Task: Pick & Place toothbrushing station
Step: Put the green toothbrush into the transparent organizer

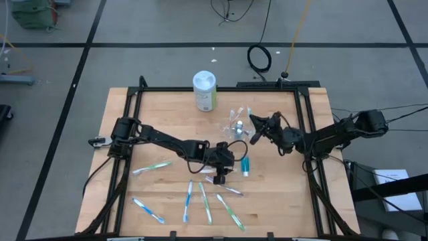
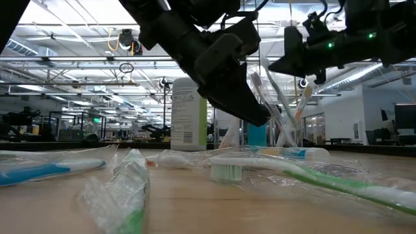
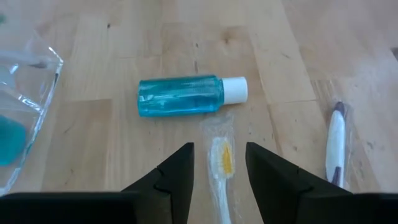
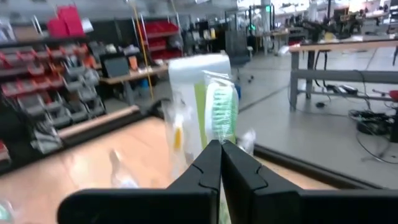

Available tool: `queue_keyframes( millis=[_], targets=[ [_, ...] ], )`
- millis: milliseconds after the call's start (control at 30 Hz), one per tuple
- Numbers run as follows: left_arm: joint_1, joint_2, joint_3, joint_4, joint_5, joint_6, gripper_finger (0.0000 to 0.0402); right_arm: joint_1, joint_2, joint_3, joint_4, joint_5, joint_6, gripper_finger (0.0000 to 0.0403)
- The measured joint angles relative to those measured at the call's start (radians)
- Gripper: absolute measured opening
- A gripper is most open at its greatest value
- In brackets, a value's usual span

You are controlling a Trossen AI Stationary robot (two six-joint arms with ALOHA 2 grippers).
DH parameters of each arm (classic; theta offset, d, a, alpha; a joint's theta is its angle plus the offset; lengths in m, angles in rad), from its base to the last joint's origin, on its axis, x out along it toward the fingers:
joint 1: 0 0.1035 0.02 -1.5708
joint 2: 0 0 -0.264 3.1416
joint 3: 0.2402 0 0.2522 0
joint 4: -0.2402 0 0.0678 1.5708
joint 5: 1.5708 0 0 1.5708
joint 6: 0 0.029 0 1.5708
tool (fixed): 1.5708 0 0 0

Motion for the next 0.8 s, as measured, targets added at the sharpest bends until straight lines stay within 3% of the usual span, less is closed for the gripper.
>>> queue_keyframes(
  millis=[100, 233, 533, 800],
  targets=[
    [0.001, 0.0, 0.0, 0.0, 0.0, -0.002, 0.0147, 0.019, -0.001, 0.0, -0.06, 0.016, -0.003, 0.0],
    [0.001, 0.0, 0.0, -0.001, 0.0, -0.008, 0.0147, 0.054, 0.0, 0.0, -0.106, 0.157, -0.007, 0.0],
    [0.0, 0.0, 0.0, -0.002, 0.0, -0.017, 0.0147, 0.203, 0.0, 0.0, -0.195, 0.319, -0.009, 0.0],
    [0.0, 0.0, 0.0, -0.003, 0.004, -0.018, 0.0148, 0.272, 0.0, 0.0, -0.244, 0.342, 0.046, 0.0]
  ],
)
